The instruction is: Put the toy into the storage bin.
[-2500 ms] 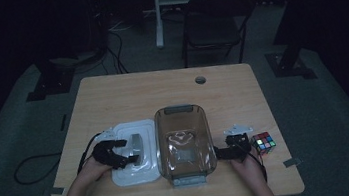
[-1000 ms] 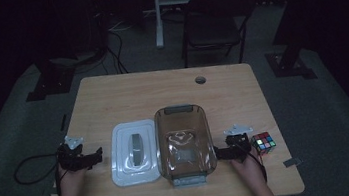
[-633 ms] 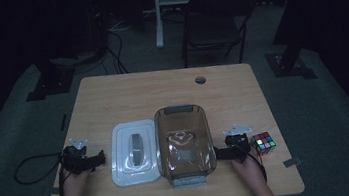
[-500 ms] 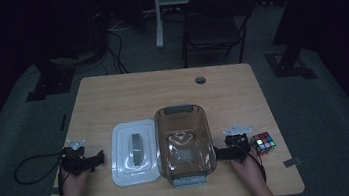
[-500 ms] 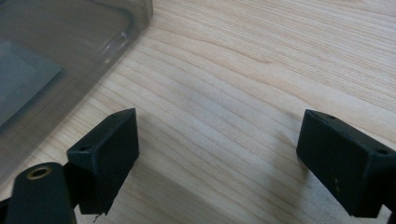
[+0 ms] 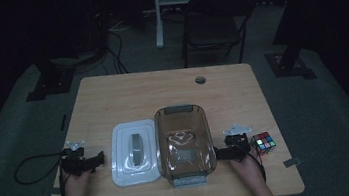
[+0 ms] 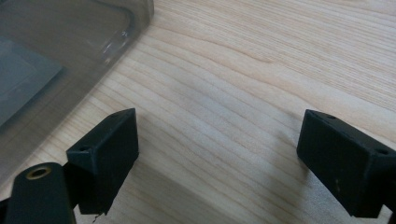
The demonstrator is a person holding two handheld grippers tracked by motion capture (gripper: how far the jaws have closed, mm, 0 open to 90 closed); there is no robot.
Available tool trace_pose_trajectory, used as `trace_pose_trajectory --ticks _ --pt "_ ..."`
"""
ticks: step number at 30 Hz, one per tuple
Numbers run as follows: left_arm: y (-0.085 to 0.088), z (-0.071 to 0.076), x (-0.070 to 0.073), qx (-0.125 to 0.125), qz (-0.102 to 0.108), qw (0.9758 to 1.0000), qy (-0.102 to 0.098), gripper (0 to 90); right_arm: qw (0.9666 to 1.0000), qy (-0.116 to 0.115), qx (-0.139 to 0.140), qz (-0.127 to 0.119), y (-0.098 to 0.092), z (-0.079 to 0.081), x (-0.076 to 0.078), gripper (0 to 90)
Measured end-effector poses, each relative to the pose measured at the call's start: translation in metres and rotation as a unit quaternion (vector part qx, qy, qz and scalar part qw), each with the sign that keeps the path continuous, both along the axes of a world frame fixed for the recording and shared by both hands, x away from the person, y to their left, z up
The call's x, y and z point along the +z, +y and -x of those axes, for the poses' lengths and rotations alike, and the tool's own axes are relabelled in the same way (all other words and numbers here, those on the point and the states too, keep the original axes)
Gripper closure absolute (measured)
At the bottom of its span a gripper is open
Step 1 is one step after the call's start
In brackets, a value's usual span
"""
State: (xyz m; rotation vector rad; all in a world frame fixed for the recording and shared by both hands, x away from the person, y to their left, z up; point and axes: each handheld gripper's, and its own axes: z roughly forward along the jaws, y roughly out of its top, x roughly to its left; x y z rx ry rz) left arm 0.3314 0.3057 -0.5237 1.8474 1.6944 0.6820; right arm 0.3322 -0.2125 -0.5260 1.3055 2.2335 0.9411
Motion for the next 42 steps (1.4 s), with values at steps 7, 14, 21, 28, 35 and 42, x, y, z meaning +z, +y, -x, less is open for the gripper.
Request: trace_pose_trajectory --ticks 7,14,21,28,35,42 --pt "0.001 0.001 0.0 -0.004 0.0 1.0 0.0 0.6 0.9998 0.014 0.007 0.009 0.004 0.002 0.003 12.0" --pt "0.001 0.002 0.0 -0.012 0.0 0.9999 0.001 0.6 0.9995 0.026 0.005 0.015 0.005 0.002 0.005 13.4" --pt "0.0 0.002 0.0 -0.017 0.0 0.9999 0.0 0.6 0.9996 0.02 0.009 0.02 0.005 0.007 0.014 14.2" --pt "0.0 0.002 0.0 -0.017 0.0 0.9998 0.0 0.6 0.9999 0.006 0.005 0.009 0.002 0.013 0.033 14.8" --pt "0.0 0.002 0.0 -0.018 0.0 0.9998 0.0 0.6 0.9995 -0.027 -0.014 -0.001 -0.009 0.02 0.055 14.8" --pt "0.0 0.002 0.0 -0.019 0.0 0.9998 0.0 0.6 0.9971 -0.056 -0.052 -0.009 -0.034 0.029 0.069 14.7"
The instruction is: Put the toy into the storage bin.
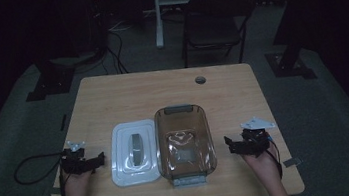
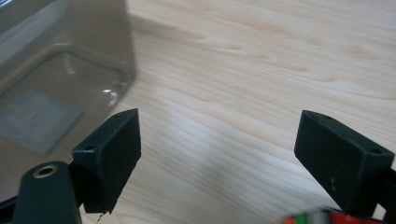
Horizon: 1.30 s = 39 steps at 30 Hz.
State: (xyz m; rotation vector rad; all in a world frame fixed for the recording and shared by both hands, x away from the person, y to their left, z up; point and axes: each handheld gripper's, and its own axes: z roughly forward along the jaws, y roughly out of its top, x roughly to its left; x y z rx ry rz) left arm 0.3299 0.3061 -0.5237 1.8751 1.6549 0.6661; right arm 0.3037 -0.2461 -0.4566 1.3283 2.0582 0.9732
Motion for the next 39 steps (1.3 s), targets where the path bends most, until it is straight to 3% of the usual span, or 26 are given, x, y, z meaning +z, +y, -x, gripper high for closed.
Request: trace_pose_trajectory --ticks 9,20,29,39 --pt "0.0 0.0 0.0 0.0 0.0 1.0 0.0 0.7 0.9989 -0.011 -0.046 -0.003 -0.03 0.007 0.003 13.8" --pt "0.0 0.0 0.0 -0.002 0.001 1.0 0.0 0.6 0.995 0.015 -0.099 -0.001 -0.067 0.015 -0.018 14.9" --pt "0.0 0.0 0.0 -0.002 0.001 1.0 0.0 0.6 0.9943 0.047 -0.095 -0.008 -0.073 0.02 -0.036 18.6" --pt "0.001 0.0 0.0 -0.003 0.001 1.0 0.0 0.7 0.9933 0.062 -0.097 -0.006 -0.075 0.02 -0.047 25.4"
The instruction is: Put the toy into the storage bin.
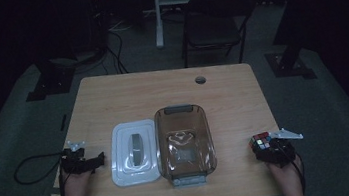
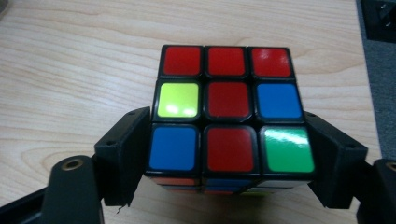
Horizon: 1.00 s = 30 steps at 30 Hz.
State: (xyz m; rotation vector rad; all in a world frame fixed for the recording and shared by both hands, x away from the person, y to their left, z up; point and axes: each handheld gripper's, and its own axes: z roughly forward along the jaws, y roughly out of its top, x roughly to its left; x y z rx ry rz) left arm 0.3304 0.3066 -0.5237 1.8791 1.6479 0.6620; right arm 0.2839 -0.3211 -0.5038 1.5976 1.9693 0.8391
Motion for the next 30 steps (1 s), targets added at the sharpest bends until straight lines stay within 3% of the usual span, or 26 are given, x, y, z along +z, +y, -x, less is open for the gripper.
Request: trace_pose_trajectory --ticks 3,8,14,20,23,30 --pt "0.0 0.0 0.0 0.0 0.0 1.0 0.0 0.7 1.0 0.001 0.0 0.004 0.0 0.001 -0.001 33.5" --pt "0.0 0.0 0.0 0.0 0.0 1.0 0.0 0.6 1.0 0.002 0.002 0.009 -0.001 0.001 0.0 33.8" --pt "0.0 0.0 0.0 0.0 0.0 1.0 0.0 0.6 0.9996 0.004 0.021 0.015 0.001 0.0 0.004 33.9" --pt "0.0 0.0 0.0 0.0 0.0 1.0 0.0 0.7 0.9988 -0.011 0.047 -0.001 0.004 -0.001 0.02 33.9" --pt "0.0 0.0 0.0 0.0 0.0 1.0 0.0 0.7 0.9984 -0.015 0.054 0.003 0.006 -0.002 0.025 33.9" --pt "0.0 0.0 0.0 0.0 0.0 1.0 0.0 0.7 0.9939 -0.037 0.103 -0.006 0.016 -0.002 0.053 33.9"
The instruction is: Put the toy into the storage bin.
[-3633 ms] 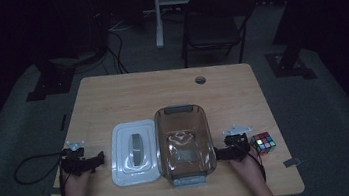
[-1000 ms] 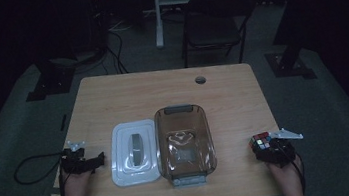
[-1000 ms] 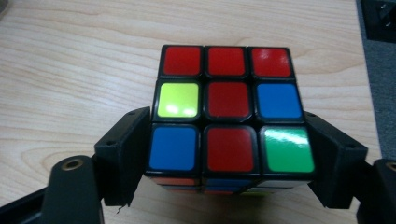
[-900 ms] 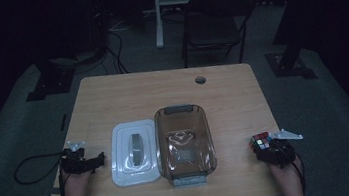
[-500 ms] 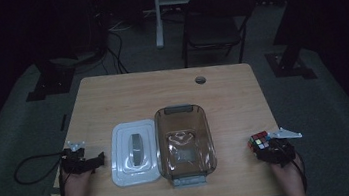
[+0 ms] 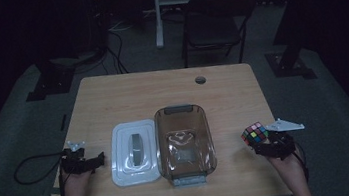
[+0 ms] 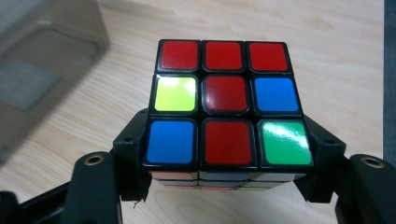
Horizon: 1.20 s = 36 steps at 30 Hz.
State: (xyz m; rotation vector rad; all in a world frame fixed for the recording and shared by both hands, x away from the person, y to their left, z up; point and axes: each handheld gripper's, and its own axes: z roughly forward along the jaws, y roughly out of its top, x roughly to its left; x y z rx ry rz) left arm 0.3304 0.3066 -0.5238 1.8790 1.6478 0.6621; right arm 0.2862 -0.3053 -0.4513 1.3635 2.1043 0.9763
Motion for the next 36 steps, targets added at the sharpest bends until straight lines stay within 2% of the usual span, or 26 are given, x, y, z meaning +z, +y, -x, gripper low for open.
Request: trace_pose_trajectory --ticks 5,8,11,12,14,15,16,19,24,26,29,36 --pt "0.0 0.0 0.0 0.0 0.0 1.0 0.0 0.7 0.9996 -0.013 0.022 -0.01 0.005 -0.001 0.015 33.9" --pt "0.0 0.0 0.0 0.0 0.0 1.0 0.0 0.7 0.999 -0.021 0.038 -0.006 0.009 -0.001 0.026 33.9" --pt "0.0 0.0 0.0 0.0 0.0 1.0 0.0 0.7 0.9975 -0.035 0.061 -0.01 0.015 0.002 0.042 33.9" --pt "0.0 0.0 0.0 0.0 0.0 1.0 0.0 0.7 0.9975 -0.035 0.061 -0.01 0.015 0.002 0.042 33.9" --pt "0.0 0.0 0.0 0.0 0.0 1.0 0.0 0.7 0.9954 -0.051 0.08 -0.012 0.022 0.004 0.056 33.9" --pt "0.0 0.0 0.0 0.0 0.0 1.0 0.0 0.7 0.9954 -0.051 0.08 -0.012 0.022 0.004 0.056 33.9" --pt "0.0 0.0 0.0 0.0 0.0 1.0 0.0 0.7 0.9933 -0.059 0.098 -0.015 0.028 0.006 0.066 33.9" --pt "0.0 0.0 0.0 0.0 -0.001 1.0 0.0 0.7 0.9891 -0.068 0.127 -0.031 0.036 0.008 0.078 33.9" --pt "0.0 0.0 0.0 0.0 0.0 1.0 0.0 0.7 0.982 -0.082 0.167 -0.033 0.055 0.011 0.094 33.9" --pt "0.0 0.0 0.0 0.0 0.0 1.0 0.0 0.7 0.9774 -0.087 0.189 -0.037 0.064 0.013 0.099 33.9" --pt "0.0 0.0 0.0 0.0 0.0 1.0 0.0 0.7 0.9699 -0.09 0.224 -0.036 0.077 0.012 0.105 33.9" --pt "0.0 0.0 0.0 -0.001 -0.001 1.0 0.0 0.7 0.9581 -0.079 0.274 -0.03 0.103 0.009 0.11 33.9"
